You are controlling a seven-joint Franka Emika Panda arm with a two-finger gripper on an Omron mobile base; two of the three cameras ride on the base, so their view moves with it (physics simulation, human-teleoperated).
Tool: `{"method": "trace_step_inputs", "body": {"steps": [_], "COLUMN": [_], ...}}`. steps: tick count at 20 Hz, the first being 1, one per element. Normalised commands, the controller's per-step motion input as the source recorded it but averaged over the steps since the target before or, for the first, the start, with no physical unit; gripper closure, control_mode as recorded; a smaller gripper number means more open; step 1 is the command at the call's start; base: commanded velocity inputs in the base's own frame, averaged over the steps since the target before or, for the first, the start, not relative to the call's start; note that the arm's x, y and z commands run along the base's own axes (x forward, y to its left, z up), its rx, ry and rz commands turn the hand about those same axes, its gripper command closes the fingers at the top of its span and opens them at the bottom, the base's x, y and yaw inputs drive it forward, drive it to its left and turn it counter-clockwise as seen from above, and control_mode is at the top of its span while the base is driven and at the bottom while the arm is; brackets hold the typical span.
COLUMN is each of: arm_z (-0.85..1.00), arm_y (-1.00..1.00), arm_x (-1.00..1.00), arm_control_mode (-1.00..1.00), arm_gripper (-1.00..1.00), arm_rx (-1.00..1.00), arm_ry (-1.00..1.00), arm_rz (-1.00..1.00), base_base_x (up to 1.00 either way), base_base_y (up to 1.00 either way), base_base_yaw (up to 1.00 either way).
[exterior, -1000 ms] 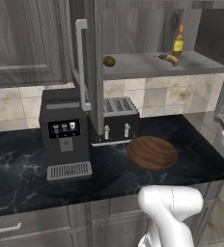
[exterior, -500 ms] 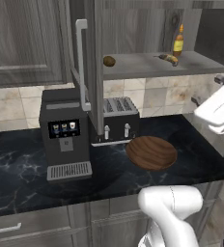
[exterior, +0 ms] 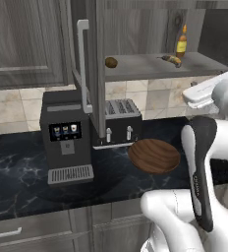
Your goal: Open the cabinet. Pick the kiwi and banana from the cabinet and place them into the bowl. Then close the cabinet.
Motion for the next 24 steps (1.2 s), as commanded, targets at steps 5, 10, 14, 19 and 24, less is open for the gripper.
{"method": "trace_step_inputs", "body": {"steps": [5, 10, 14, 19, 24], "arm_z": [0.0, 0.0, -0.05, -0.07, -0.02], "arm_y": [-0.22, -0.3, -0.31, -0.63, -0.64], "arm_x": [0.56, 0.7, 0.66, 0.54, 0.35], "arm_control_mode": [-1.0, -1.0, -1.0, -1.0, -1.0], "arm_gripper": [-1.0, -1.0, -1.0, -1.0, -1.0], "arm_rx": [0.0, 0.01, 0.0, 0.0, 0.0], "arm_ry": [0.12, 0.15, 0.07, 0.04, 0.0], "arm_rz": [-0.67, -0.31, -0.01, -0.07, -0.08], "base_base_x": [0.0, 0.0, 0.0, 0.0, 0.0], "base_base_y": [0.0, 0.0, 0.0, 0.0, 0.0], "base_base_yaw": [0.0, 0.0, 0.0, 0.0, 0.0]}}
